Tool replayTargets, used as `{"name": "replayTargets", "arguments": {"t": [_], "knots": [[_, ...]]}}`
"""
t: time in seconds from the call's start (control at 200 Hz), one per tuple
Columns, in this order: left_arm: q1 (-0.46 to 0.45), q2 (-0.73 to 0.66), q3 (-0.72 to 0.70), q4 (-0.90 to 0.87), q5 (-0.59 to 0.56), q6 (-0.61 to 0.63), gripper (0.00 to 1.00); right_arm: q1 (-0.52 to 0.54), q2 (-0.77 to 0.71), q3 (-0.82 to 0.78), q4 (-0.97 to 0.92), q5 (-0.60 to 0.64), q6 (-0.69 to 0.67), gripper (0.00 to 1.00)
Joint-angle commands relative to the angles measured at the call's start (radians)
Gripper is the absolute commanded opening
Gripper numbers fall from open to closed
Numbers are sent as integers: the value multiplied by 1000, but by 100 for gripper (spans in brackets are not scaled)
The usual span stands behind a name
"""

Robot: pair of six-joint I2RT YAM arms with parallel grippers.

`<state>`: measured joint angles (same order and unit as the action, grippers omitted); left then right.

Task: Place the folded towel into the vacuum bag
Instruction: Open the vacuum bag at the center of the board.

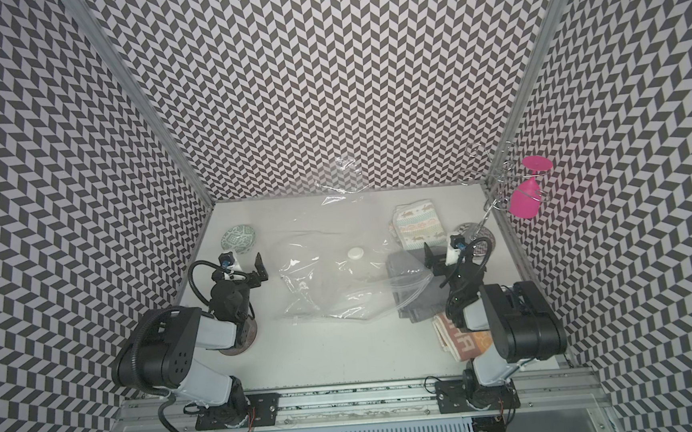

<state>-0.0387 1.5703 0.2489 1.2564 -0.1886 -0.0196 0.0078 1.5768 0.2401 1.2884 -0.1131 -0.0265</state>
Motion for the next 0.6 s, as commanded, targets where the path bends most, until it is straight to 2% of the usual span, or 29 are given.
{"name": "replayTargets", "arguments": {"t": [0.0, 0.345, 0.421, 0.461, 0.526, 0.596], "knots": [[2, -10, -8, 30, 5, -1, 99, -7, -9, -4, 60, -15, -11, 100], [6, -14, -3, 16, 11, -4, 100, -23, -10, -2, 55, -45, 0, 100], [5, -27, -1, 32, 15, 1, 100, -23, -24, -2, 61, -14, 14, 100], [6, -73, 51, -117, 29, 6, 99, -23, -65, 22, -14, 30, 30, 100], [5, -128, 211, -440, 38, 8, 100, -23, -162, 117, -253, 64, 39, 100], [-10, -128, 355, -595, 11, 66, 99, -19, -225, 246, -511, 127, 77, 100]]}}
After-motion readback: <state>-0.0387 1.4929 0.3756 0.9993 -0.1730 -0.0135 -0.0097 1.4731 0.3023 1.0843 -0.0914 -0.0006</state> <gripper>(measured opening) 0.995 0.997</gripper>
